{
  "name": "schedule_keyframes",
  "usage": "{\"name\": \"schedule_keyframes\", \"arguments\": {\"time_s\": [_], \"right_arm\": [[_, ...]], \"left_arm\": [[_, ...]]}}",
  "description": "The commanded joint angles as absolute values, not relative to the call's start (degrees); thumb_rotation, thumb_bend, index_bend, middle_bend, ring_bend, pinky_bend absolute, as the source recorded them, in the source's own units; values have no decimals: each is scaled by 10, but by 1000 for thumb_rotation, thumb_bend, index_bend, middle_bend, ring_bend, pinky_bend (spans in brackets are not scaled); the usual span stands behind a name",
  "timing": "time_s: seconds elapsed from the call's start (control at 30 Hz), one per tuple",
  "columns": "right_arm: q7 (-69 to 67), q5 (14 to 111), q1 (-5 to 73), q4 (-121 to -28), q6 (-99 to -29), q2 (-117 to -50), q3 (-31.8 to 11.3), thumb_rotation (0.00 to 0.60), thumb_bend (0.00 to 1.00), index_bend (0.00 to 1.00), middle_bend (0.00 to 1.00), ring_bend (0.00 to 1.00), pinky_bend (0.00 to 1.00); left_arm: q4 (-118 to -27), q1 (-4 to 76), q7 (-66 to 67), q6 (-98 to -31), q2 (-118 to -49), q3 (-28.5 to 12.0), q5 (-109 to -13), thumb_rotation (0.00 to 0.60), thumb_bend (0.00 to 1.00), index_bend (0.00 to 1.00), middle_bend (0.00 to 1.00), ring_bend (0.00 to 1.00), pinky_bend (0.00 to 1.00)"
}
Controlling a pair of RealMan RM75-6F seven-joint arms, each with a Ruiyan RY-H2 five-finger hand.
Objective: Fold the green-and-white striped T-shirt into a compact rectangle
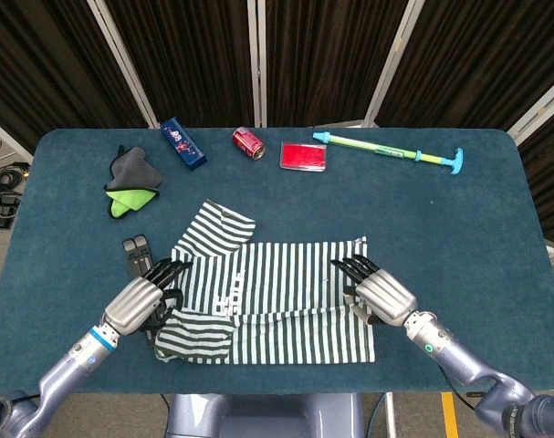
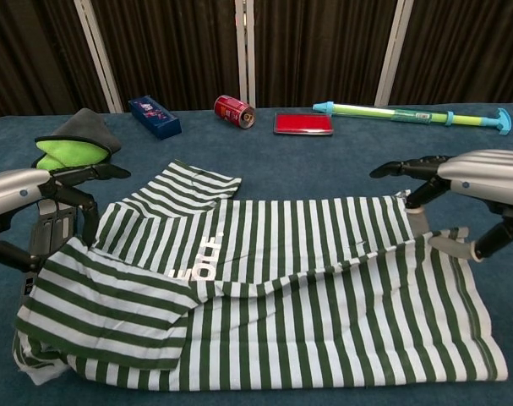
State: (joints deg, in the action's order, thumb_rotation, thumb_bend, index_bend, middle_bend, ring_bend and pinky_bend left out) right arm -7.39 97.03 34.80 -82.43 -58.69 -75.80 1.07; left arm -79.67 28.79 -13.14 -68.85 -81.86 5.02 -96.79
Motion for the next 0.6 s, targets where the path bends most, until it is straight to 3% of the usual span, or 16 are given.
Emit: {"name": "schedule_keyframes", "arguments": {"time_s": [0.03,0.6], "right_arm": [[-70,951,362,-815,-568,-766,-4,600,478,737,16,0,0],[-53,859,428,-736,-477,-827,-63,600,477,737,15,0,0]], "left_arm": [[-800,302,-124,-667,-813,32,-947,600,574,678,0,0,0],[-746,358,-155,-584,-828,-24,-881,600,574,680,0,0,0]]}}
